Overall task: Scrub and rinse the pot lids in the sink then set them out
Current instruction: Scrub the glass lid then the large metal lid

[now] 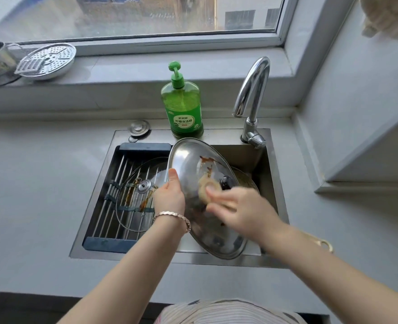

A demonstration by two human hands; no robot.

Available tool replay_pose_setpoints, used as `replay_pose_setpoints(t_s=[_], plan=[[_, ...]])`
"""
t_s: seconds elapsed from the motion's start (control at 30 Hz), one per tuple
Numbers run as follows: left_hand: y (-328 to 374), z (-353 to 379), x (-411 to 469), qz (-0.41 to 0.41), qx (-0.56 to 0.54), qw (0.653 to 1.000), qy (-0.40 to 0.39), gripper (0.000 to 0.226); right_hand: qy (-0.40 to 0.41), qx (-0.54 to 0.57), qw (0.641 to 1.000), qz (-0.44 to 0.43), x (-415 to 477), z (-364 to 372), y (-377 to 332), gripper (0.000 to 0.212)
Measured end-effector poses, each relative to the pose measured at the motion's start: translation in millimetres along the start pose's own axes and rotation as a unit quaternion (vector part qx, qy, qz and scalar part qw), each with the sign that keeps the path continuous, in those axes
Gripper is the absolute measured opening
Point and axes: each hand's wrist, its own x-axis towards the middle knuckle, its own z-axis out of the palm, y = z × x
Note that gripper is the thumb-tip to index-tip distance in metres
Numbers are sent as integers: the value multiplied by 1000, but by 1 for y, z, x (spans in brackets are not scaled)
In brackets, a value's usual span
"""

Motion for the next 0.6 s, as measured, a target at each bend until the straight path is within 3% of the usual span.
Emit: replay_pose_setpoints(t_s=[0.1, 0.2, 0.27, 0.4, 0.53, 0.6], plan=[[5, -2, -2, 41, 16, 999, -1, 51, -32, 7, 998, -44, -15, 12, -2, 23], [13, -2, -6, 59, 3, 998, 17, 54, 66, 126, 989, 26, 9, 0, 11, 19], [17, 0, -7, 56, -12, 998, 32, 55, 109, 143, 983, 46, 14, 0, 9, 23], [19, 3, -9, 65, -4, 997, 39, 52, 63, 115, 991, -5, -4, 12, -12, 30], [20, 4, -15, 63, -41, 996, 47, 55, 89, 134, 981, 104, 16, -4, 9, 40], [22, 4, -16, 74, -31, 995, 57, 55, 72, 157, 981, 91, 10, 0, 3, 40]])
